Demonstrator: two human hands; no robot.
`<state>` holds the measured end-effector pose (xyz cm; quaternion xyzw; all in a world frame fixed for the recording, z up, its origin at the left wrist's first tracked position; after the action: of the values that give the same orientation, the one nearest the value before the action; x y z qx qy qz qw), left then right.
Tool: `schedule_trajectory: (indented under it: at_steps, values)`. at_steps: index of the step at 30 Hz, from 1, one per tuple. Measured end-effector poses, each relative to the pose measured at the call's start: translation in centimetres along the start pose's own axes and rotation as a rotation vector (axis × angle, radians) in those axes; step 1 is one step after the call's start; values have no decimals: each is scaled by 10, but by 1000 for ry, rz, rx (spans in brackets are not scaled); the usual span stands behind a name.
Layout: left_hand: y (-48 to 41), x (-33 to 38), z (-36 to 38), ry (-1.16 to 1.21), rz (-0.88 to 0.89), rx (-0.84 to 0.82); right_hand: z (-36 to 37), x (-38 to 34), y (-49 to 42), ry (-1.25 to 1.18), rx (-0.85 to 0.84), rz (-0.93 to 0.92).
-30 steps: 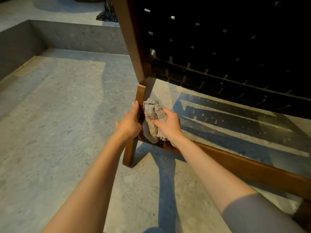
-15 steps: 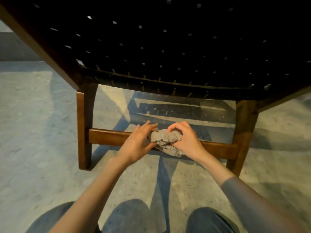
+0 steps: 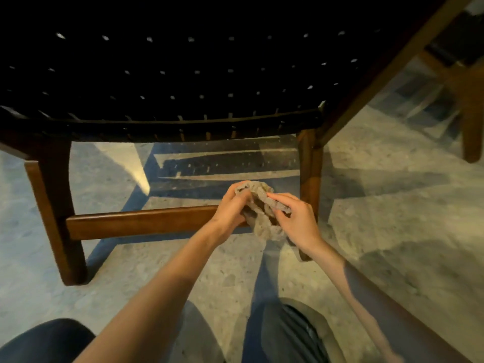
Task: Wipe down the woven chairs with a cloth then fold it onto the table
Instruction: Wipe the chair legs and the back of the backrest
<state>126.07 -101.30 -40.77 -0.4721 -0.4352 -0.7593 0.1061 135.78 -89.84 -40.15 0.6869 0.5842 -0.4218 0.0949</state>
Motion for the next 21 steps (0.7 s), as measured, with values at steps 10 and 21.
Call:
schedule_trajectory:
  at_steps: [10, 21]
  values:
    - [-51, 1, 43, -36, 64, 343, -46, 45, 0, -20, -43, 77]
    - [-101, 68, 117, -195, 422, 351, -58, 100, -52, -129, 209, 274]
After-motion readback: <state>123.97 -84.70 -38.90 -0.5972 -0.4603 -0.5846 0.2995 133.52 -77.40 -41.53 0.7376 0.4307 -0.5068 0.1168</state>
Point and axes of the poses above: each hand's wrist, its own y-axis away from the middle knuckle, its own z-axis out of the palm, x = y × z, the point moved 3 cm from there along -y, towards the middle knuckle, and after that the axes turned 13 degrees about -z, right-handed, at the moved point
